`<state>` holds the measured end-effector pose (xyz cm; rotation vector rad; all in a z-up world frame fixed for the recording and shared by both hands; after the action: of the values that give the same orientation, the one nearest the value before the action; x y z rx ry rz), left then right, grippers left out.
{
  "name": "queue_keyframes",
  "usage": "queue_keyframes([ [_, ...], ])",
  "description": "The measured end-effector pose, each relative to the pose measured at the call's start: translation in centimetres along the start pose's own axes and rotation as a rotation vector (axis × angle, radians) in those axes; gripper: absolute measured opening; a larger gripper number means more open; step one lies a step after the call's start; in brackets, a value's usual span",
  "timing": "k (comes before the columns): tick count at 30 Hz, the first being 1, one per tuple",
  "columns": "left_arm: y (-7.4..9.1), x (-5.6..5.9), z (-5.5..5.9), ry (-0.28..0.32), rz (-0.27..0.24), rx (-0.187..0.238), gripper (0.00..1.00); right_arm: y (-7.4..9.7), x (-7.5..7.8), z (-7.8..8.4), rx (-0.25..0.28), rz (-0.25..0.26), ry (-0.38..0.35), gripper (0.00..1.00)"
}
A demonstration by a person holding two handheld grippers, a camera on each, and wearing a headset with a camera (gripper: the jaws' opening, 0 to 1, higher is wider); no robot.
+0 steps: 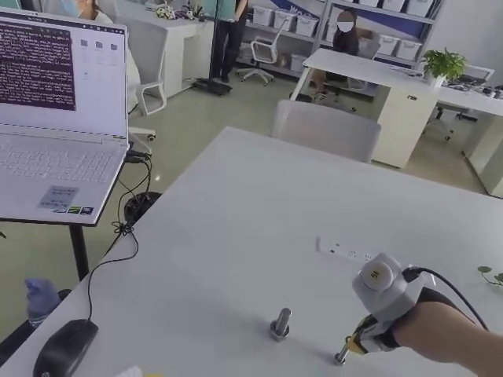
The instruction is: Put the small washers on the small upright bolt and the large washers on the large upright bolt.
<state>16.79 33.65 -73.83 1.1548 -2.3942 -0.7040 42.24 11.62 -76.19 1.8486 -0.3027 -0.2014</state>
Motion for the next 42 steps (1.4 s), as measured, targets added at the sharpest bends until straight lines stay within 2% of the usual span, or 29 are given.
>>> queue_keyframes([
  [3,-0.1,-0.1,0.1,0.002,0.002,-0.005,0.97,-0.2,0.2,0.1,-0.015,0.005,0.0,0.13],
  [26,-0.1,-0.3,0.0,0.014,0.012,-0.002,0.94,-1.3,-0.2,0.4,-0.034,-0.014,0.0,0.13],
  [42,-0.2,-0.3,0.2,0.032,0.012,-0.003,0.94,-3.0,0.0,0.7,-0.055,-0.024,0.013,0.13],
])
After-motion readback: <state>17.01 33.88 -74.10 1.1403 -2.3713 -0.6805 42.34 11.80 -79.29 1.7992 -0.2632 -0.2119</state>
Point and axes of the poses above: the centre of the closed fingertips' face, and the gripper's own axes: y roughly backward along the fingers, x roughly to its right, z roughly out of its underside, the point moved 6 cm from there along y, roughly backward along the fingers, and after that the axes turned 3 degrees about -z, right-handed, at the moved point
